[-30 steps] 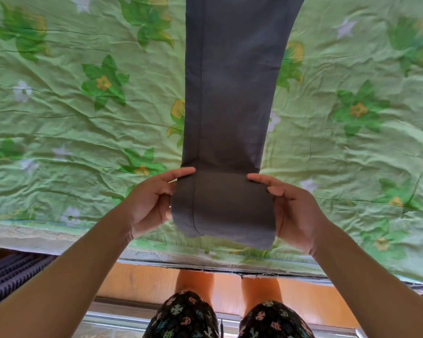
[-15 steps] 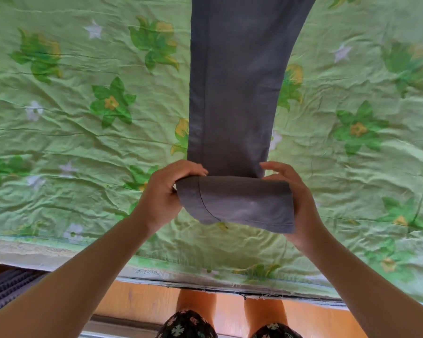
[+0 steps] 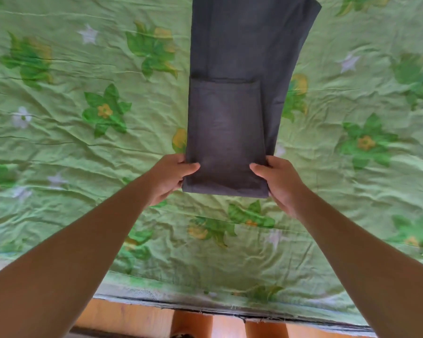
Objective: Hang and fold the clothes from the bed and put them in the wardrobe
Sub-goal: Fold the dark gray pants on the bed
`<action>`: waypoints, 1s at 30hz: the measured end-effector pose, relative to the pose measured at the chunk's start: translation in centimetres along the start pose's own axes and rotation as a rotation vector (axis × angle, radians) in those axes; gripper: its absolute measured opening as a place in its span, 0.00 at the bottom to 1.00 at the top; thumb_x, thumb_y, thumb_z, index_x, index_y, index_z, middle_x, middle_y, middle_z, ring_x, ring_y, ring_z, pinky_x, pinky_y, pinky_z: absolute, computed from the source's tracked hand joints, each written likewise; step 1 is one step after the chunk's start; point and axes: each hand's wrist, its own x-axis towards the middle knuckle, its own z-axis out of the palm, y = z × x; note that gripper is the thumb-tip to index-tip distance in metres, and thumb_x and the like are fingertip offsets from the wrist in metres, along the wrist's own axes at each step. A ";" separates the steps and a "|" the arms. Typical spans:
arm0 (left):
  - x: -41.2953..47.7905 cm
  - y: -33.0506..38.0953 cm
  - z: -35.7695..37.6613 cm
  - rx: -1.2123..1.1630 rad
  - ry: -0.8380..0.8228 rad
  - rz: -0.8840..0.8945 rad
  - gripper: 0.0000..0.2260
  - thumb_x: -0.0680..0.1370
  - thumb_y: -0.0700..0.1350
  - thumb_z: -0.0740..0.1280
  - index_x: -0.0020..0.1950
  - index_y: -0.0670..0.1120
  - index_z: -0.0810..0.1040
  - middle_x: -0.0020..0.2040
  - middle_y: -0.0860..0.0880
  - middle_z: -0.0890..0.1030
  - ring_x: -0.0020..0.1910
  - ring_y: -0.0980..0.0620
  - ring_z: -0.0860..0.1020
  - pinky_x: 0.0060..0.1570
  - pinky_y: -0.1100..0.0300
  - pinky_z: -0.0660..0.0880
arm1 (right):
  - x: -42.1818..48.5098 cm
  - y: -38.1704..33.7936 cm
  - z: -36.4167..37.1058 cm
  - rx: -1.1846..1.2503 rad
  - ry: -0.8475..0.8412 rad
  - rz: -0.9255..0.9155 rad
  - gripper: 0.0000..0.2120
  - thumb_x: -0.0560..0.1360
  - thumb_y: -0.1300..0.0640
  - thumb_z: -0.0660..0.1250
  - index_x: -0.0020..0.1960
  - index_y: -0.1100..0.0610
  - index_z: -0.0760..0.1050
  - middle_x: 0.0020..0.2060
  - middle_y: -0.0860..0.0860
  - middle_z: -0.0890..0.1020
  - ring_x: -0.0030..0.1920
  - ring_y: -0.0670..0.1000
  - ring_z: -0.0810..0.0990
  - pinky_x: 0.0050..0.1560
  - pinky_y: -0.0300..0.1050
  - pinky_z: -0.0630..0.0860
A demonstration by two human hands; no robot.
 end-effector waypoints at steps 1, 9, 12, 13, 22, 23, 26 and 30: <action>-0.5 -0.5 0.1 0.032 0.020 0.036 0.08 0.81 0.40 0.67 0.59 0.45 0.82 0.51 0.45 0.86 0.48 0.52 0.81 0.52 0.52 0.73 | -0.4 0.1 0.0 -0.180 0.059 -0.083 0.07 0.77 0.59 0.70 0.44 0.64 0.79 0.37 0.56 0.83 0.40 0.53 0.82 0.48 0.55 0.79; -3.1 -3.2 1.2 0.156 0.099 0.181 0.06 0.74 0.47 0.70 0.50 0.50 0.81 0.42 0.50 0.85 0.42 0.52 0.82 0.39 0.55 0.77 | -3.5 2.0 -1.0 -0.464 0.130 -0.218 0.11 0.78 0.59 0.68 0.40 0.63 0.72 0.27 0.49 0.69 0.32 0.51 0.68 0.37 0.48 0.66; -4.6 -7.1 2.5 0.158 0.017 0.046 0.07 0.79 0.41 0.69 0.54 0.50 0.80 0.53 0.43 0.86 0.54 0.43 0.83 0.55 0.40 0.78 | -5.6 5.4 -1.4 -0.528 0.063 -0.073 0.14 0.78 0.60 0.68 0.37 0.56 0.68 0.27 0.48 0.69 0.31 0.49 0.68 0.34 0.43 0.64; -5.4 -8.8 3.2 0.158 0.004 0.008 0.09 0.81 0.37 0.67 0.54 0.50 0.80 0.54 0.43 0.85 0.53 0.45 0.83 0.57 0.40 0.78 | -6.6 6.9 -1.4 -0.526 0.036 -0.008 0.13 0.78 0.61 0.68 0.37 0.56 0.68 0.27 0.48 0.69 0.32 0.50 0.68 0.35 0.45 0.64; -8.7 -13.1 4.8 0.095 0.078 0.006 0.02 0.81 0.38 0.68 0.48 0.43 0.79 0.39 0.50 0.81 0.39 0.50 0.79 0.42 0.57 0.73 | -10.0 10.5 -1.8 -0.168 -0.080 0.343 0.16 0.79 0.57 0.70 0.34 0.52 0.71 0.30 0.54 0.71 0.31 0.50 0.75 0.35 0.43 0.74; -7.9 -11.9 4.7 0.092 0.137 0.040 0.05 0.80 0.39 0.69 0.45 0.43 0.77 0.34 0.49 0.75 0.35 0.50 0.72 0.37 0.56 0.68 | -9.2 9.5 -1.6 -0.146 -0.071 0.312 0.18 0.79 0.57 0.70 0.31 0.52 0.71 0.28 0.51 0.72 0.28 0.47 0.75 0.31 0.39 0.73; -5.5 -7.8 4.8 0.035 0.251 0.100 0.05 0.80 0.39 0.70 0.45 0.45 0.79 0.37 0.43 0.77 0.36 0.50 0.73 0.35 0.58 0.68 | -6.3 6.2 -0.8 -0.072 -0.017 0.203 0.11 0.79 0.58 0.69 0.38 0.57 0.75 0.34 0.58 0.74 0.33 0.52 0.76 0.38 0.49 0.74; -4.4 -2.6 5.1 -0.057 0.321 0.155 0.03 0.80 0.37 0.68 0.49 0.43 0.79 0.41 0.44 0.83 0.39 0.50 0.79 0.37 0.60 0.73 | -4.0 1.4 -0.6 -0.165 0.012 0.052 0.14 0.78 0.59 0.67 0.46 0.71 0.70 0.37 0.60 0.74 0.39 0.57 0.74 0.41 0.58 0.71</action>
